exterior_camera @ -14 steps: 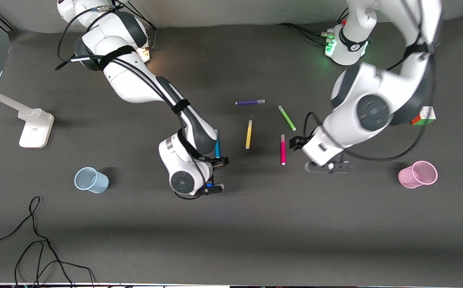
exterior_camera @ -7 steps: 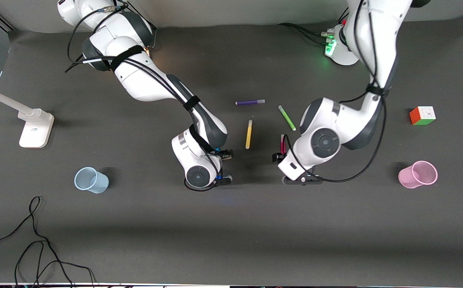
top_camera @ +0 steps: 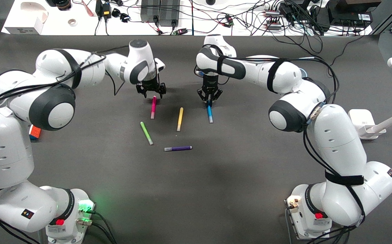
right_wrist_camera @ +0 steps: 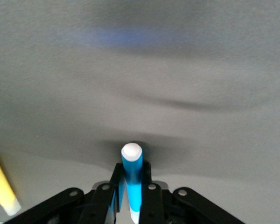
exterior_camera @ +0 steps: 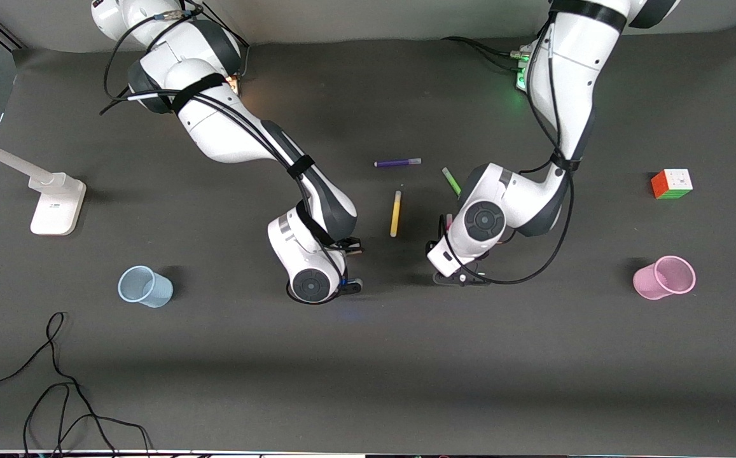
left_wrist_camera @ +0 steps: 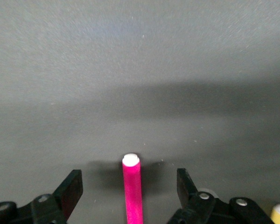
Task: Place pink and blue markers in matching cups
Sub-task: 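Lift the blue marker with the right gripper and carry it toward the blue cup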
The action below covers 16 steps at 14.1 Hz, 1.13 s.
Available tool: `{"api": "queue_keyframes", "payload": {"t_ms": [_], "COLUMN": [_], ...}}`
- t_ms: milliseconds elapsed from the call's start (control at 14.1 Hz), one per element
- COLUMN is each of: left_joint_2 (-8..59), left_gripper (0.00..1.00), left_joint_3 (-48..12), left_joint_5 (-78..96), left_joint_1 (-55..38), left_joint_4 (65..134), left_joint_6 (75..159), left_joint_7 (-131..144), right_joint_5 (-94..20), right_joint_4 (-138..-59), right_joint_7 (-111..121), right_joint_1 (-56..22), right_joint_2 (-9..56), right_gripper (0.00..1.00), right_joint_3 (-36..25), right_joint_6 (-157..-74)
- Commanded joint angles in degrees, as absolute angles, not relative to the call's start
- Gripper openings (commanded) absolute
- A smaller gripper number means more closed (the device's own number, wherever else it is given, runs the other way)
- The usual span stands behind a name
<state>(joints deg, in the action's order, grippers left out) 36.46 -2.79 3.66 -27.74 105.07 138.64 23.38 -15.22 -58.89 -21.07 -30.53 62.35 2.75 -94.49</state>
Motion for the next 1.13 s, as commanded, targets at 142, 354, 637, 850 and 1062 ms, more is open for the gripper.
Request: {"api": "queue_keyframes", "payload": {"t_ms": [142, 354, 637, 850, 1062], "left_joint_2": [33.75, 32.79, 32.17, 32.26, 32.26], "left_gripper": [0.91, 0.9, 0.8, 0.38, 0.1], "left_joint_3": [-1.93, -2.02, -2.02, -2.02, -2.02], "left_joint_5": [3.08, 3.08, 3.16, 3.16, 3.16], "left_joint_1": [-29.26, -29.71, -29.79, -29.79, -29.88], "left_joint_4": [112.76, 114.08, 115.75, 115.84, 115.58], "left_joint_6": [144.84, 144.23, 144.05, 144.14, 144.23], "left_joint_7": [22.85, 22.85, 23.82, 23.73, 23.21], "right_joint_5": [-14.24, -14.67, -14.15, -14.06, -13.54], "right_joint_4": [-57.57, -57.57, -57.48, -57.39, -57.65], "right_joint_7": [-23.28, -24.26, -24.52, -23.38, -19.0], "right_joint_1": [-29.8, -29.1, -24.53, -24.52, -25.05], "right_joint_2": [60.13, 55.56, 48.71, 44.39, 42.81], "right_gripper": [0.0, 0.0, 0.0, 0.0, 0.0], "right_joint_3": [-0.16, -6.4, -9.56, -19.83, -30.2], "right_joint_6": [-91.94, -91.15, -90.62, -91.05, -92.19]}}
